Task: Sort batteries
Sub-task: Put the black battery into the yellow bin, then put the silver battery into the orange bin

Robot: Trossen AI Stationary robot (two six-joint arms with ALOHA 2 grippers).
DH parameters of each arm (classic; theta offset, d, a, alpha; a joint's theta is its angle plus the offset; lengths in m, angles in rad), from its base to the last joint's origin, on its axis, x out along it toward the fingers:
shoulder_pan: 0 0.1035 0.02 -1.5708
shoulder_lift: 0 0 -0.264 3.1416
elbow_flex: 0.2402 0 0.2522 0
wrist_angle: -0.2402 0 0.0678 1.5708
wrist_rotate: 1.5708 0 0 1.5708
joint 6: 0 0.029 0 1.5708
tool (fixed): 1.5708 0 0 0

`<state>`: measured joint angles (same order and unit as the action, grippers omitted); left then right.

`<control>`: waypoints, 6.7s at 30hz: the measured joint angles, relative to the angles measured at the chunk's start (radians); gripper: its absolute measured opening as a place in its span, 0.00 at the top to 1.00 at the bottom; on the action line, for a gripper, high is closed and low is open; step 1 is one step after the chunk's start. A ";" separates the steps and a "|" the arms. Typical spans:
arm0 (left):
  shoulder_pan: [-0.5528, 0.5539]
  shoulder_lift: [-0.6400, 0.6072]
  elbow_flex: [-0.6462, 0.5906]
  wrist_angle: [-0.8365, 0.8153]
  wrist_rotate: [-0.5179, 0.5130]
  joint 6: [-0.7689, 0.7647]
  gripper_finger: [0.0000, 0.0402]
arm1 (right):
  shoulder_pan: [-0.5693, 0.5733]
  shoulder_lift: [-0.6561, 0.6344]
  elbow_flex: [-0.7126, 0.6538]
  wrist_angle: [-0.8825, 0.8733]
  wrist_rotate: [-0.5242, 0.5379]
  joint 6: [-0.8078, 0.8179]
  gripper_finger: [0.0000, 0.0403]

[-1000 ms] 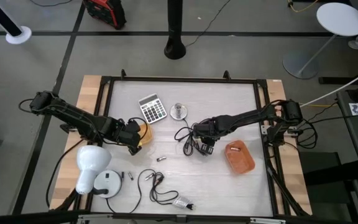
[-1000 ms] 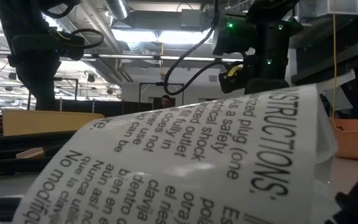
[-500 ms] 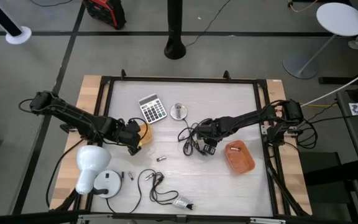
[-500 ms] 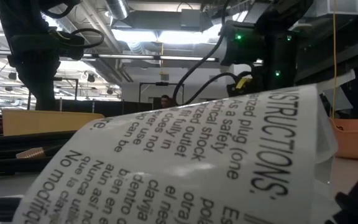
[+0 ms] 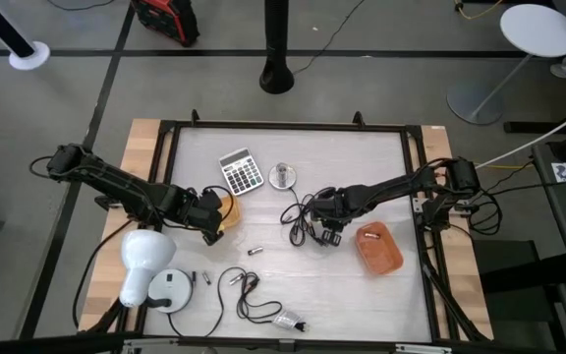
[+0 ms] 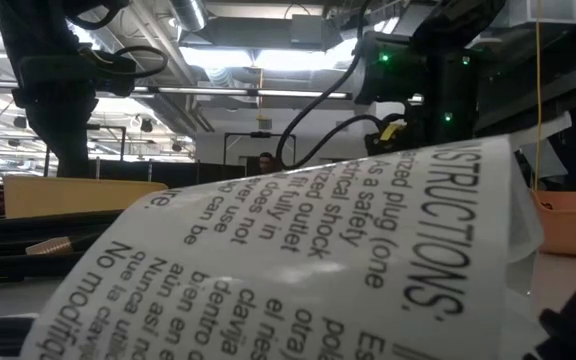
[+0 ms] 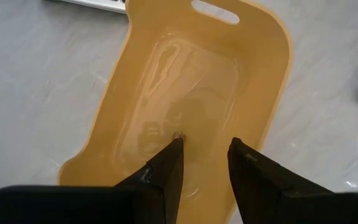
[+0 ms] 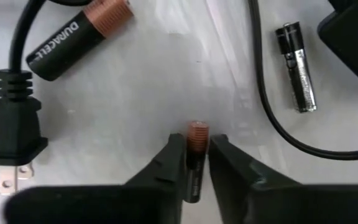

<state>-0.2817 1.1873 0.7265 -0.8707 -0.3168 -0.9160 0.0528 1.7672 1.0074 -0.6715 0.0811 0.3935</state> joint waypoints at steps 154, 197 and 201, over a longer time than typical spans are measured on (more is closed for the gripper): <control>0.043 0.539 0.427 0.115 0.460 0.970 0.99 | 0.137 -0.220 0.637 -0.141 0.371 -0.432 0.64; 0.055 0.692 0.427 0.255 0.280 0.690 0.63 | 0.137 -0.385 0.633 -0.650 0.382 -0.162 0.64; 0.055 0.707 0.430 0.255 0.275 0.682 0.69 | 0.137 -0.404 0.633 -0.649 0.382 -0.162 0.64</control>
<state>-0.2264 1.8941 1.1564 -0.6155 -0.0414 -0.2340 0.1902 1.3630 1.6402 -1.3205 0.4632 0.2314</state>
